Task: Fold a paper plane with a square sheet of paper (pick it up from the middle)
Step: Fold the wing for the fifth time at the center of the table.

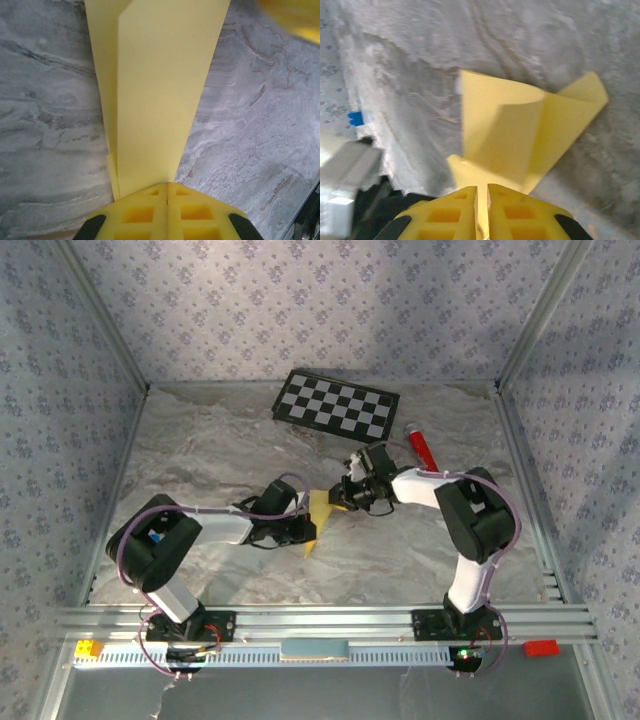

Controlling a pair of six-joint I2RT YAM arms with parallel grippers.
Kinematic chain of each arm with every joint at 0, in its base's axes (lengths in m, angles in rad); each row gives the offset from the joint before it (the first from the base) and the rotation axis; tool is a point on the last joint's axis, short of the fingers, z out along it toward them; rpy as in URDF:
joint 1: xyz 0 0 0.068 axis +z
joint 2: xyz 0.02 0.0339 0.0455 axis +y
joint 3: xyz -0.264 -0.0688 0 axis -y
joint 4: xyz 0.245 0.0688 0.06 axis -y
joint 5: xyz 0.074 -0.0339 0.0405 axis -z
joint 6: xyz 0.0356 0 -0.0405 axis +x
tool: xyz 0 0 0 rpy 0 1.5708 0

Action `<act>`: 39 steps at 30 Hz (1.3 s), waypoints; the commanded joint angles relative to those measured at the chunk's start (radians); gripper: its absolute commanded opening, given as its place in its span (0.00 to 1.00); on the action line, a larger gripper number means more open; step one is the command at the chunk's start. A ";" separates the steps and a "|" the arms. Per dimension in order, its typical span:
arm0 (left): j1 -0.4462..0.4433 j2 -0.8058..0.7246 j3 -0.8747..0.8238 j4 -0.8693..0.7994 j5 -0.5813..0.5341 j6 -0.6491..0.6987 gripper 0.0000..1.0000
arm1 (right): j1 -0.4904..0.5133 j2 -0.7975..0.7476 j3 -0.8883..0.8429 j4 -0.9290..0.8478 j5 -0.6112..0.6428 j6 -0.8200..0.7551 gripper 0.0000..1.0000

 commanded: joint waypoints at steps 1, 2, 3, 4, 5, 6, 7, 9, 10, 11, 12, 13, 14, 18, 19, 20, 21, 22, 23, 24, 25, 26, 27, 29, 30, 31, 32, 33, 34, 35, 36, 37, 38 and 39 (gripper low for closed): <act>-0.006 0.030 -0.043 -0.119 -0.007 0.034 0.00 | 0.026 -0.055 -0.020 -0.014 0.014 -0.040 0.14; -0.008 0.034 -0.041 -0.120 -0.008 0.035 0.00 | 0.036 -0.055 -0.021 -0.012 0.021 -0.041 0.14; -0.007 0.038 -0.039 -0.120 -0.007 0.035 0.00 | 0.048 -0.049 -0.018 -0.014 0.028 -0.042 0.14; -0.007 0.041 -0.038 -0.117 -0.007 0.034 0.00 | 0.061 -0.038 -0.011 -0.018 0.034 -0.042 0.14; -0.007 0.043 -0.037 -0.116 -0.007 0.033 0.00 | 0.071 -0.028 -0.003 -0.018 0.040 -0.040 0.14; -0.008 0.044 -0.038 -0.114 -0.007 0.031 0.00 | 0.082 -0.014 0.005 -0.016 0.050 -0.035 0.14; -0.007 0.046 -0.036 -0.114 -0.006 0.030 0.00 | 0.092 0.000 0.015 -0.009 0.055 -0.030 0.14; -0.008 0.045 -0.038 -0.113 -0.004 0.030 0.00 | 0.108 0.029 0.037 -0.007 0.065 -0.026 0.14; -0.007 0.043 -0.039 -0.114 -0.005 0.030 0.00 | 0.112 0.042 0.051 -0.013 0.078 -0.025 0.13; -0.008 0.043 -0.039 -0.116 -0.006 0.032 0.00 | 0.114 0.052 0.057 -0.014 0.091 -0.021 0.13; -0.007 0.043 -0.039 -0.117 -0.007 0.032 0.00 | 0.114 0.059 0.060 -0.011 0.098 -0.016 0.13; -0.008 0.043 -0.040 -0.117 -0.006 0.031 0.00 | 0.113 0.066 0.065 -0.008 0.106 -0.011 0.13; -0.008 0.044 -0.043 -0.115 -0.007 0.029 0.00 | 0.113 0.070 0.067 -0.009 0.119 -0.007 0.13; -0.007 0.045 -0.054 -0.104 -0.007 0.020 0.00 | 0.101 0.088 0.070 -0.015 0.154 0.000 0.13; -0.008 0.047 -0.056 -0.103 -0.007 0.019 0.00 | 0.096 0.096 0.070 -0.015 0.158 0.003 0.13; -0.007 0.048 -0.057 -0.104 -0.007 0.018 0.00 | 0.091 0.104 0.068 -0.016 0.167 0.007 0.13; -0.007 0.048 -0.059 -0.103 -0.007 0.018 0.00 | 0.084 0.109 0.062 -0.012 0.178 0.014 0.13; -0.007 0.048 -0.062 -0.104 -0.007 0.018 0.00 | 0.074 0.113 0.056 -0.005 0.182 0.026 0.13; -0.008 0.048 -0.066 -0.104 -0.007 0.019 0.00 | 0.061 0.116 0.049 0.011 0.177 0.042 0.13; -0.007 0.049 -0.069 -0.102 -0.007 0.018 0.00 | 0.050 0.119 0.045 0.023 0.171 0.053 0.13; -0.008 0.049 -0.073 -0.100 -0.006 0.017 0.00 | 0.038 0.123 0.044 0.031 0.168 0.059 0.13; -0.008 0.050 -0.078 -0.095 -0.004 0.015 0.00 | 0.027 0.128 0.046 0.040 0.162 0.063 0.13; -0.008 0.053 -0.082 -0.090 -0.001 0.013 0.00 | 0.017 0.131 0.047 0.048 0.156 0.066 0.13; -0.008 0.059 -0.087 -0.087 0.002 0.012 0.00 | 0.002 0.142 0.058 0.047 0.144 0.067 0.13; -0.009 0.062 -0.089 -0.085 0.004 0.013 0.00 | -0.006 0.145 0.062 0.048 0.141 0.066 0.13; -0.008 0.066 -0.091 -0.083 0.004 0.013 0.00 | -0.013 0.148 0.065 0.047 0.137 0.067 0.13; -0.010 0.069 -0.094 -0.081 0.005 0.013 0.00 | -0.022 0.150 0.068 0.048 0.135 0.067 0.13; -0.011 0.071 -0.095 -0.080 0.004 0.012 0.00 | -0.028 0.153 0.071 0.045 0.133 0.068 0.13; -0.012 0.072 -0.098 -0.077 0.006 0.011 0.00 | -0.035 0.156 0.076 0.041 0.135 0.069 0.13; -0.014 0.074 -0.101 -0.073 0.006 0.009 0.00 | -0.043 0.160 0.079 0.038 0.136 0.071 0.13; -0.014 0.075 -0.102 -0.070 0.006 0.009 0.00 | -0.049 0.163 0.083 0.035 0.137 0.073 0.13; -0.015 0.077 -0.103 -0.070 0.005 0.007 0.00 | -0.058 0.170 0.090 0.027 0.139 0.077 0.13; -0.017 0.078 -0.103 -0.070 0.005 0.007 0.00 | -0.065 0.173 0.093 0.028 0.140 0.078 0.13; -0.016 0.079 -0.105 -0.070 0.005 0.008 0.00 | -0.070 0.176 0.097 0.028 0.143 0.079 0.13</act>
